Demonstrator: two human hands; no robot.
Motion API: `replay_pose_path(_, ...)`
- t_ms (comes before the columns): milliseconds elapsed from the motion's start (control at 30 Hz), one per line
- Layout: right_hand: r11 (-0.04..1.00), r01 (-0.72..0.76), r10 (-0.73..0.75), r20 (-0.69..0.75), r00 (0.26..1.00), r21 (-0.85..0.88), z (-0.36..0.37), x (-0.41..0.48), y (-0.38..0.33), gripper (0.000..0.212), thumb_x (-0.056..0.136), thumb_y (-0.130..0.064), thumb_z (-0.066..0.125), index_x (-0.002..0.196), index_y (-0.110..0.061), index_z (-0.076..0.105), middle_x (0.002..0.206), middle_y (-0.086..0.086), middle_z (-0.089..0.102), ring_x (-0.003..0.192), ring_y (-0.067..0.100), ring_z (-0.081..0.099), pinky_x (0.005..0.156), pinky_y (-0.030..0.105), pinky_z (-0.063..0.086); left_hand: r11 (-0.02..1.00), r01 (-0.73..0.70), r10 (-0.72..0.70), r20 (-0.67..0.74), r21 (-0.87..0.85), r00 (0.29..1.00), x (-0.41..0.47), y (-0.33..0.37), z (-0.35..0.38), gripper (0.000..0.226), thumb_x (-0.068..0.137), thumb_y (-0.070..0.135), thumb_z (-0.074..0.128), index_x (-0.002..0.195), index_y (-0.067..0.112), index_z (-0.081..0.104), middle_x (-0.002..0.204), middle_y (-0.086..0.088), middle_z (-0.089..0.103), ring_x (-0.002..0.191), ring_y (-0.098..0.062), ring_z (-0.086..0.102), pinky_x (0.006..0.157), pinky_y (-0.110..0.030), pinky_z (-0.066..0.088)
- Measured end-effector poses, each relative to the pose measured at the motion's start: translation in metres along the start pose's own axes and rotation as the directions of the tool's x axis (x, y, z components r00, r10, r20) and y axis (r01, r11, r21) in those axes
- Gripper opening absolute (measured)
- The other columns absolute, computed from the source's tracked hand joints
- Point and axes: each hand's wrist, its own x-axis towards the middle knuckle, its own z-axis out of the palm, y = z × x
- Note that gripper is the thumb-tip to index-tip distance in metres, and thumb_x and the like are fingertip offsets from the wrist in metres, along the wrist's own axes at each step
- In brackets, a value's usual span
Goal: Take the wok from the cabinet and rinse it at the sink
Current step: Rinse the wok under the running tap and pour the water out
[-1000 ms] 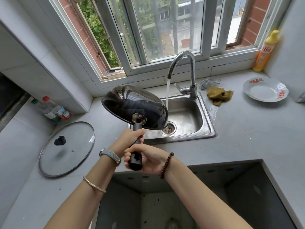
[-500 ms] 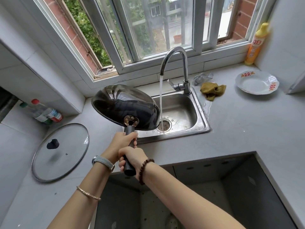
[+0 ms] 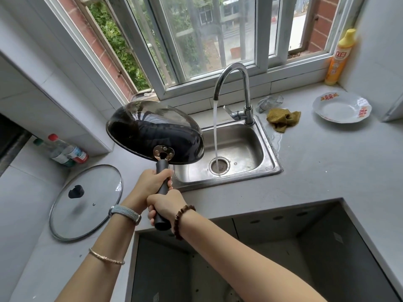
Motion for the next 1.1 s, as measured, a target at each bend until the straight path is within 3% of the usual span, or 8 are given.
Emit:
replay_pose_path(167, 1.000, -0.010, 0.010, 0.000, 1.000, 0.013, 0.004, 0.000, 0.000, 0.018, 0.088, 0.007, 0.039, 0.080, -0.009, 0.038, 0.060, 0.004, 0.040, 0.032, 0.007, 0.038, 0.036, 0.014, 0.034, 1.000, -0.005, 0.004, 0.016, 0.010, 1.000, -0.004, 0.003, -0.005, 0.023, 0.090, 0.010, 0.056, 0.068, 0.006, 0.052, 0.048, -0.001, 0.054, 0.042, -0.013, 0.050, 0.048, -0.024, 0.046)
replay_pose_path(400, 0.994, -0.049, 0.047, 0.028, 0.998, 0.093, 0.006, 0.005, 0.006, 0.021, 0.088, 0.006, 0.036, 0.099, -0.012, 0.035, 0.058, 0.003, 0.038, 0.027, 0.006, 0.037, 0.036, 0.011, 0.033, 0.998, 0.017, -0.018, 0.017, 0.067, 1.000, -0.009, 0.001, -0.006, 0.022, 0.090, 0.010, 0.056, 0.069, 0.005, 0.055, 0.052, -0.004, 0.055, 0.045, -0.015, 0.052, 0.050, -0.023, 0.048)
replay_pose_path(667, 0.989, -0.063, 0.054, 0.072, 0.996, 0.131, 0.009, 0.005, 0.014, 0.017, 0.086, 0.005, 0.036, 0.086, -0.012, 0.035, 0.056, 0.002, 0.036, 0.029, 0.006, 0.035, 0.035, 0.013, 0.032, 0.977, -0.012, 0.012, -0.002, 0.211, 1.000, -0.011, -0.002, -0.012, 0.023, 0.089, 0.013, 0.057, 0.068, 0.006, 0.057, 0.051, -0.003, 0.058, 0.045, -0.013, 0.054, 0.050, -0.022, 0.048)
replay_pose_path(867, 0.995, -0.054, 0.050, 0.046, 0.998, 0.087, 0.012, 0.000, 0.009, 0.016, 0.088, 0.005, 0.035, 0.089, -0.011, 0.036, 0.057, 0.003, 0.037, 0.028, 0.006, 0.037, 0.035, 0.013, 0.034, 0.989, 0.003, -0.003, 0.000, 0.146, 1.000, -0.010, -0.001, -0.014, 0.022, 0.089, 0.013, 0.057, 0.068, 0.006, 0.057, 0.048, 0.000, 0.058, 0.047, -0.015, 0.054, 0.052, -0.022, 0.049)
replay_pose_path(967, 0.999, -0.034, 0.033, 0.036, 0.999, 0.034, 0.009, -0.001, 0.005, 0.016, 0.087, 0.006, 0.035, 0.086, -0.010, 0.036, 0.057, 0.004, 0.038, 0.028, 0.007, 0.038, 0.036, 0.012, 0.034, 0.971, -0.034, 0.040, -0.023, 0.236, 0.999, -0.010, 0.001, -0.011, 0.024, 0.088, 0.014, 0.056, 0.065, 0.006, 0.059, 0.049, 0.001, 0.059, 0.041, -0.008, 0.054, 0.045, -0.014, 0.046)
replay_pose_path(1100, 0.981, 0.020, -0.019, 0.009, 1.000, -0.192, 0.006, -0.001, 0.001, 0.010, 0.087, 0.005, 0.043, 0.085, -0.005, 0.042, 0.060, 0.008, 0.045, 0.035, 0.011, 0.048, 0.037, 0.018, 0.042, 0.939, -0.050, 0.075, -0.061, 0.341, 0.995, -0.011, 0.004, -0.010, 0.027, 0.087, 0.017, 0.057, 0.062, 0.008, 0.060, 0.052, 0.002, 0.059, 0.045, -0.007, 0.053, 0.044, -0.012, 0.042)
